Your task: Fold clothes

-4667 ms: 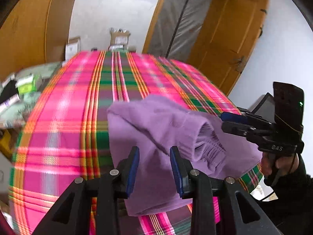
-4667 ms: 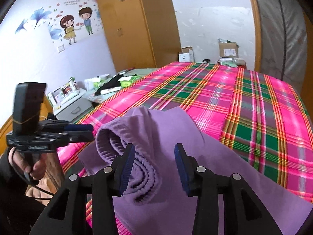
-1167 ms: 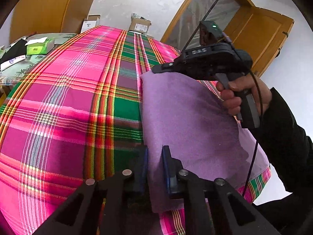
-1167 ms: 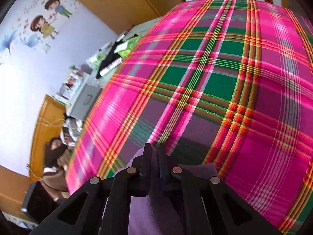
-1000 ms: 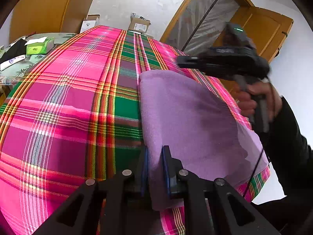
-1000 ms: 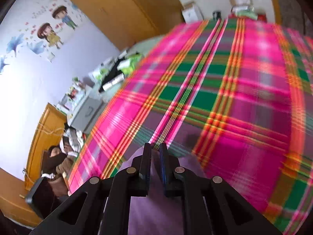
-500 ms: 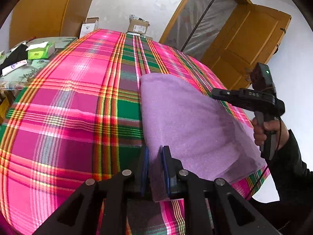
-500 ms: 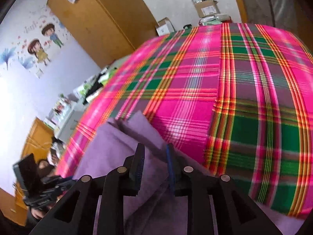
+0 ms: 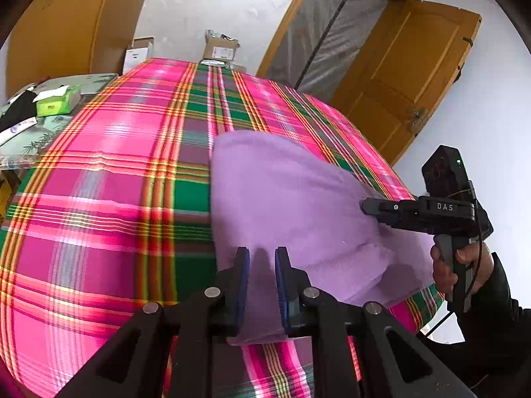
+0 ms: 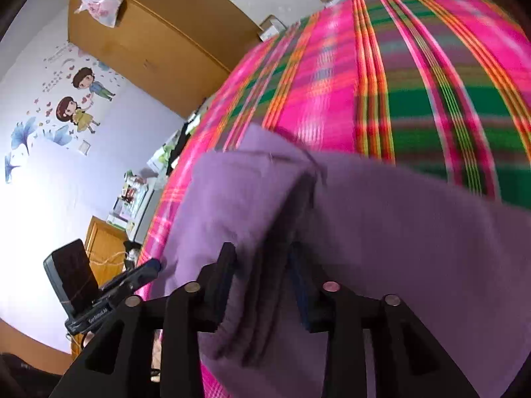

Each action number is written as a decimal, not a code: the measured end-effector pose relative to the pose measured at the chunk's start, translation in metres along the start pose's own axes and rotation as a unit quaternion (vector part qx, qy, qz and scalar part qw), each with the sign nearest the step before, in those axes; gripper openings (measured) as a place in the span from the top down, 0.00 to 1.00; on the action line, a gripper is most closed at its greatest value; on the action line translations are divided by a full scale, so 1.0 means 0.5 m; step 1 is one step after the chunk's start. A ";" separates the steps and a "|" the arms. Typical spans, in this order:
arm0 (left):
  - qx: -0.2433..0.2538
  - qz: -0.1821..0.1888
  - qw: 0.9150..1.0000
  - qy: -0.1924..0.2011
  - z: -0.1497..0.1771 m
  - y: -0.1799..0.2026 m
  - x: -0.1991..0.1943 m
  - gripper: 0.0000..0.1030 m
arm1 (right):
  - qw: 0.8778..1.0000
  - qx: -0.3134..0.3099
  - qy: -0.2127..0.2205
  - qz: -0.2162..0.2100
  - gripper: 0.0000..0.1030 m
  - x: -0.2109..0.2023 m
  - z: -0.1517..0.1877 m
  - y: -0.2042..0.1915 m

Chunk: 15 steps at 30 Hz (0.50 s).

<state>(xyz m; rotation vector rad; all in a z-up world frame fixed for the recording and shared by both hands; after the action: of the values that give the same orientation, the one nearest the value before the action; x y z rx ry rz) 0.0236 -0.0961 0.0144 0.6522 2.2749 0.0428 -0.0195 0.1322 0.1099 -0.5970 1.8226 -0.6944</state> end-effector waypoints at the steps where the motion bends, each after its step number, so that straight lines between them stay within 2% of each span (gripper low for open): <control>1: 0.001 0.002 1.000 -0.002 0.000 0.003 0.004 0.85 | 1.000 0.005 -0.003 -0.003 0.61 -0.001 0.008 0.002; 4: 0.003 0.006 1.000 -0.007 0.004 0.007 0.011 0.85 | 1.000 0.015 -0.011 -0.011 0.60 -0.001 0.027 0.007; 8: 0.005 0.006 1.000 -0.014 0.009 0.014 0.020 0.85 | 1.000 0.018 -0.014 -0.015 0.61 0.008 0.020 0.008; 10: 0.005 0.007 1.000 -0.016 0.012 0.015 0.021 0.85 | 0.999 0.013 -0.024 -0.021 0.78 0.013 0.023 0.004; 15: 0.007 0.009 1.000 -0.022 0.019 0.013 0.019 0.85 | 0.999 0.016 -0.014 -0.038 0.87 -0.011 0.031 0.005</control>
<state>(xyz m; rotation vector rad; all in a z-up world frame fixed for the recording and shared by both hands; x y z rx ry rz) 0.0274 -0.0876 0.0026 0.6749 2.2299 0.0209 -0.0035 0.1350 0.1072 -0.6538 1.7674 -0.7616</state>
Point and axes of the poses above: each gripper's, at about its wrist camera, not at the fingertips, and x roughly the way its jaws point, y to its right, z to its underside, the point moved 2 cm from there along x, roughly the way its jaws point, and after that the axes turned 14 degrees about x, right-handed, at the moved point
